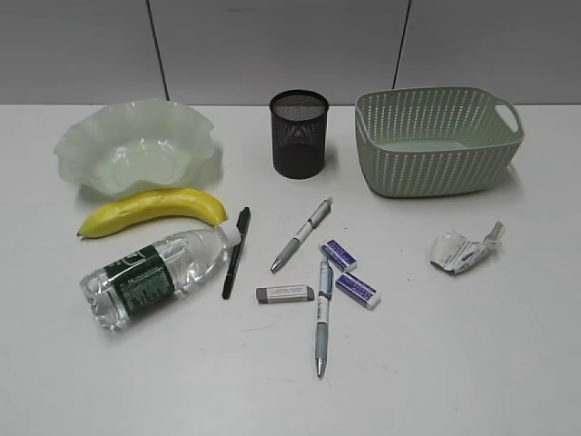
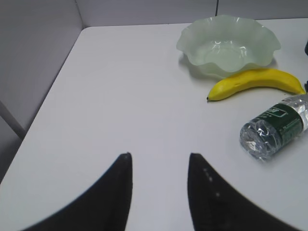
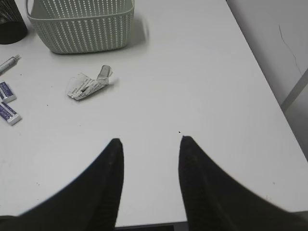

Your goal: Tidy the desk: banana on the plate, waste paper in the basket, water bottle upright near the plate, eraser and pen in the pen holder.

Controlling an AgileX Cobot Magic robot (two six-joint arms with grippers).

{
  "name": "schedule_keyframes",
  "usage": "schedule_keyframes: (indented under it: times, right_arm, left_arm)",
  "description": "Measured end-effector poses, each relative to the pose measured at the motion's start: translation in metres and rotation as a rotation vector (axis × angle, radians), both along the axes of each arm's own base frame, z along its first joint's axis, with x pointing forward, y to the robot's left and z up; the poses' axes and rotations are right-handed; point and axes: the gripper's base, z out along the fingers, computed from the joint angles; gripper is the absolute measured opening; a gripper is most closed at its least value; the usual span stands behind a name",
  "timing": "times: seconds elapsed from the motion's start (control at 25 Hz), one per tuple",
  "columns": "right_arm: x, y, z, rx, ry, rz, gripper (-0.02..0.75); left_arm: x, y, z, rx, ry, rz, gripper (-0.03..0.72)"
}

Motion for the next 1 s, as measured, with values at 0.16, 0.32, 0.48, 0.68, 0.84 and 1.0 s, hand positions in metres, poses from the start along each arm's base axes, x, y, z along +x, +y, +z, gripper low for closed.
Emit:
schedule_keyframes:
  times: [0.16,0.32,0.48,0.68,0.84,1.0]
  right_arm:
    - [0.0,0.0,0.0,0.0,0.0,0.0,0.318]
    - [0.0,0.0,0.0,0.0,0.0,0.0,0.318]
    - [0.0,0.0,0.0,0.0,0.0,0.0,0.318]
    - [0.0,0.0,0.0,0.0,0.0,0.0,0.318]
    - [0.0,0.0,0.0,0.0,0.0,0.0,0.318]
    - [0.0,0.0,0.0,0.0,0.0,0.0,0.318]
  left_arm:
    - [0.0,0.0,0.0,0.0,0.0,0.0,0.291]
    - [0.0,0.0,0.0,0.0,0.0,0.0,0.291]
    - [0.0,0.0,0.0,0.0,0.0,0.0,0.291]
    - [0.0,0.0,0.0,0.0,0.0,0.0,0.291]
    - [0.0,0.0,0.0,0.0,0.0,0.0,0.29]
    - [0.0,0.0,0.0,0.0,0.0,0.0,0.29]
